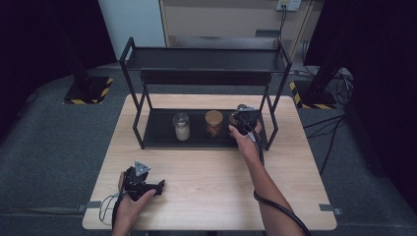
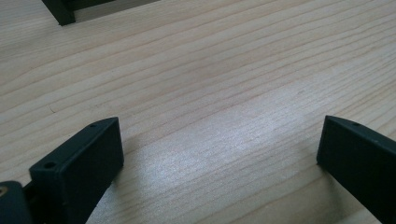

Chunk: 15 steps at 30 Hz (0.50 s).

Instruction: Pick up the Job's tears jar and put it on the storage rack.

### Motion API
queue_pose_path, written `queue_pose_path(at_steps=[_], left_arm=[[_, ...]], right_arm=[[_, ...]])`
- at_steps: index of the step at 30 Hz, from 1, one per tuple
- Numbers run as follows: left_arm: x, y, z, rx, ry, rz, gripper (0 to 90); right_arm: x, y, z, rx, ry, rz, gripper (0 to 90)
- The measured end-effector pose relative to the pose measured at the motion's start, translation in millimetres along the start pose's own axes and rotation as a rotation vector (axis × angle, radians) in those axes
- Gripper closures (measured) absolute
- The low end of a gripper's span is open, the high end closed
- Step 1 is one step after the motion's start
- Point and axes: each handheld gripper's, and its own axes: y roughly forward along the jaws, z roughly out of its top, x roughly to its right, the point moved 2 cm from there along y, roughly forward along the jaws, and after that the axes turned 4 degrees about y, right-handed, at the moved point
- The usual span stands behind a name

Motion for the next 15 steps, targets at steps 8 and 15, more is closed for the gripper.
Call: queue_pose_path(at_steps=[8, 15], left_arm=[[0.0, 0.0, 0.0, 0.0, 0.0, 0.0, 0.0], [0.0, 0.0, 0.0, 0.0, 0.0, 0.0, 0.0]], right_arm=[[2.2, -11.4, -0.2, 0.013, -0.008, -0.009, 9.4], [2.6, -22.2, -7.7, 0.005, -0.014, -0.009, 7.1]])
